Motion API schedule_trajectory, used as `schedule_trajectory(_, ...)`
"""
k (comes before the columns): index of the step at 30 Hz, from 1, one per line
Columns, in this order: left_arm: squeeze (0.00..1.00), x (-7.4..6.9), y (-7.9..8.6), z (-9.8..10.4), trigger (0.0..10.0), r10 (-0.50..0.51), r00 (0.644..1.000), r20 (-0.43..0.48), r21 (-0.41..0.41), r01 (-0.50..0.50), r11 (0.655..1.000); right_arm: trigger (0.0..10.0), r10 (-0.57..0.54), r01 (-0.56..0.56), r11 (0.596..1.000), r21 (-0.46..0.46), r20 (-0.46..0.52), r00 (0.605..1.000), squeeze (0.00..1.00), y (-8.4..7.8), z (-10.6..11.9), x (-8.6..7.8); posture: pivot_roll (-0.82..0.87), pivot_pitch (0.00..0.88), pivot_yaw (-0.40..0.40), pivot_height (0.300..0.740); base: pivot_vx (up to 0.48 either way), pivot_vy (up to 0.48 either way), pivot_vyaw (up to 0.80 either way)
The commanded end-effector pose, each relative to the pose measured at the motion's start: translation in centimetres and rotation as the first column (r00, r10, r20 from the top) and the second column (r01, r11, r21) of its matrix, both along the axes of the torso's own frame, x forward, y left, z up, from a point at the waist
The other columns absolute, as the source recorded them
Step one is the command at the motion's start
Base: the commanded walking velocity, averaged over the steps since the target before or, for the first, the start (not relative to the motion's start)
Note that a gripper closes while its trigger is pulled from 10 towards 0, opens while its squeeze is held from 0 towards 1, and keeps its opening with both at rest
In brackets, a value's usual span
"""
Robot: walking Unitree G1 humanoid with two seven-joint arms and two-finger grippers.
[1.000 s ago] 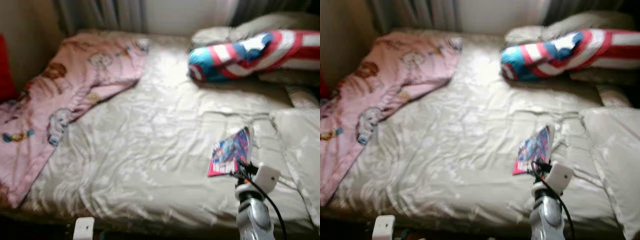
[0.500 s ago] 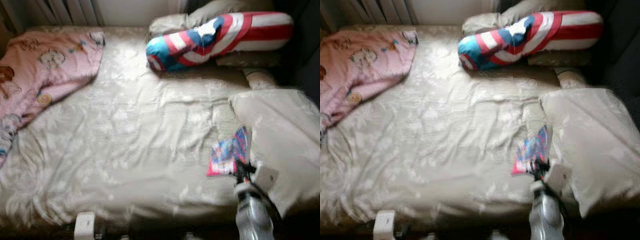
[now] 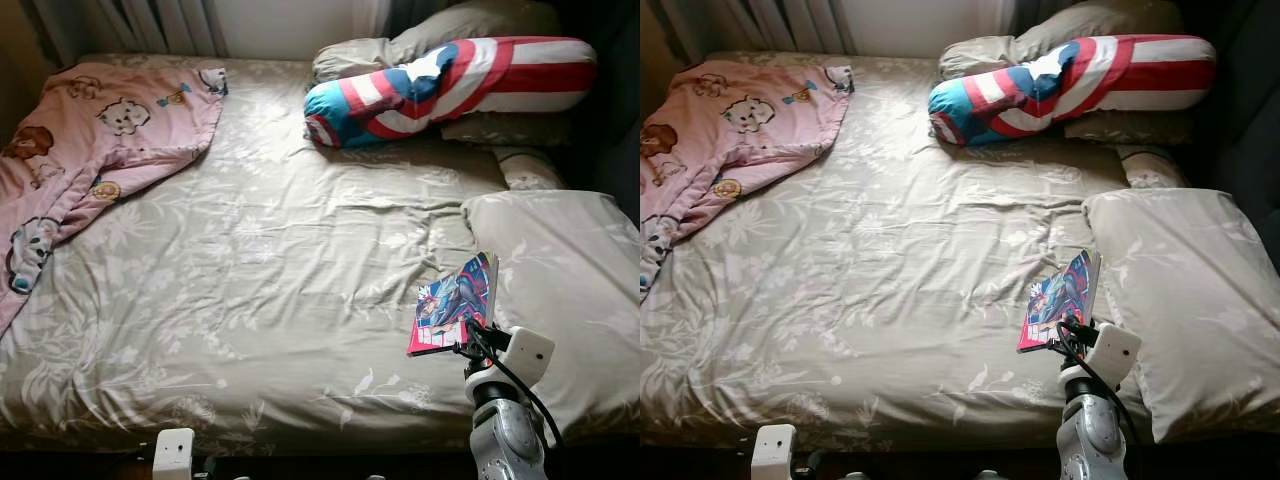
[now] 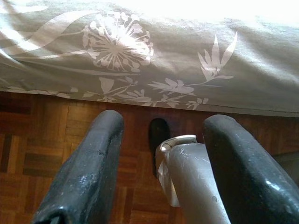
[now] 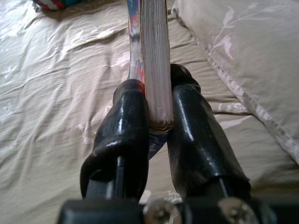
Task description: Clean up the room
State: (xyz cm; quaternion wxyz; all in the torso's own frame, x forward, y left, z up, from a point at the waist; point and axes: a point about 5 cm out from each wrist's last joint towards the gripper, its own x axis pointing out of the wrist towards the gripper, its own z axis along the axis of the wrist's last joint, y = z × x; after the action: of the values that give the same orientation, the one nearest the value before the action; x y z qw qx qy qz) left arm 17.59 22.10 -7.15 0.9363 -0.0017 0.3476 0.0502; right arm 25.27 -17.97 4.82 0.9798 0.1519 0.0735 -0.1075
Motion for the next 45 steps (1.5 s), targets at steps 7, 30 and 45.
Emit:
schedule_trajectory(7,0.00,-1.2,0.1,-0.6,10.0,0.011,0.999,-0.033,-0.010,-0.011,1.000,10.0,-0.009,0.009,1.000,-0.008,-0.001,1.000,0.00,-0.2,0.0,-0.1,0.05,0.184,-0.072,0.740,0.000,0.000,0.00)
schedule_trajectory(30,0.00,-1.4,0.1,-0.5,10.0,-0.007,1.000,-0.025,-0.001,0.007,1.000,10.0,-0.018,0.018,1.000,-0.012,-0.007,1.000,0.00,-0.3,-0.2,-0.1,0.05,0.178,-0.064,0.740,0.216,0.000,0.00)
schedule_trajectory(45,0.00,0.6,0.6,1.0,10.0,0.055,0.991,0.121,-0.027,-0.052,0.998,10.0,-0.013,0.013,1.000,-0.025,0.002,1.000,0.00,-0.3,-0.1,-0.1,0.05,0.198,-0.064,0.740,0.000,0.000,0.00)
